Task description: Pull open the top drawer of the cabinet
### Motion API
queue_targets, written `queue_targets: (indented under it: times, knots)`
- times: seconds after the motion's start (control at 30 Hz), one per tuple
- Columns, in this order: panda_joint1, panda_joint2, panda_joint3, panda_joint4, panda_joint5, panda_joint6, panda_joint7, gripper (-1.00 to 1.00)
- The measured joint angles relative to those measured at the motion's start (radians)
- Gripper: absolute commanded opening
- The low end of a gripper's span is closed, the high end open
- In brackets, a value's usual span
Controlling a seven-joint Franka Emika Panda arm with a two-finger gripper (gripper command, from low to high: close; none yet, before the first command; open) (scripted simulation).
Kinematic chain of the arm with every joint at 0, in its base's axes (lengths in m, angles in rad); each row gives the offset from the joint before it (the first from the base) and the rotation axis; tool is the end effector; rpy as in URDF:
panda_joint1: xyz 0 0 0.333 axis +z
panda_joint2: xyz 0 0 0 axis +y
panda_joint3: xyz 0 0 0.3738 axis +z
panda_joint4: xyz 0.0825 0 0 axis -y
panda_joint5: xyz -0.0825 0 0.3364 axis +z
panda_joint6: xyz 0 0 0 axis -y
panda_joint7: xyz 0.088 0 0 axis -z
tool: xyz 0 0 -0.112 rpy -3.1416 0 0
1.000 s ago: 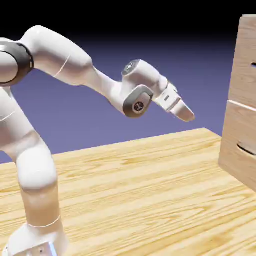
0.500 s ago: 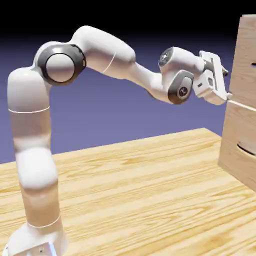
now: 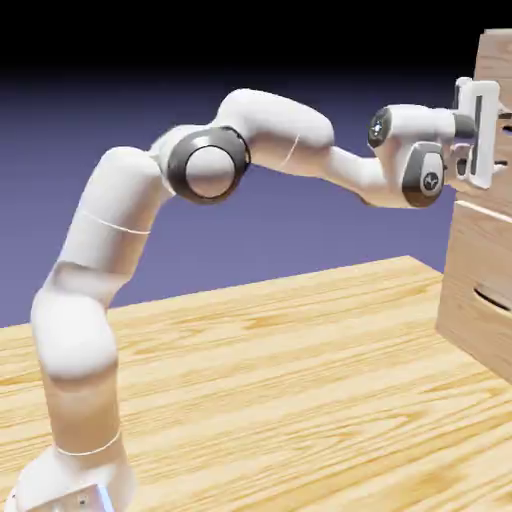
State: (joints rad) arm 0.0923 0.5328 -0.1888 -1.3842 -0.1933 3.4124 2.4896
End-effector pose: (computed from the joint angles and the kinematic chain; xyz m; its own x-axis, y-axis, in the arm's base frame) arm 0.7224 0.0020 0.6559 -0.0671 -0.8003 -0.5958 -0.0458 0.5990 -0.7994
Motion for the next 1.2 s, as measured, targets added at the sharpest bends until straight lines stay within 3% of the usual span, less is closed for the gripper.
queue_targets:
  times: [0.17, 0.73, 0.77, 0.83, 1.2]
  knots:
    - [0.009, 0.126, -0.022, 0.163, -0.022, 0.043, 0.200, 0.00]
    - [-0.119, 0.456, 0.213, 0.743, -0.079, -0.210, 0.116, 0.00]
    - [-0.123, 0.465, 0.220, 0.759, -0.080, -0.217, 0.114, -1.00]
    - [-0.123, 0.465, 0.220, 0.759, -0.080, -0.217, 0.114, -1.00]
    - [-0.049, 0.238, 0.053, 0.361, -0.051, -0.039, 0.199, -1.00]
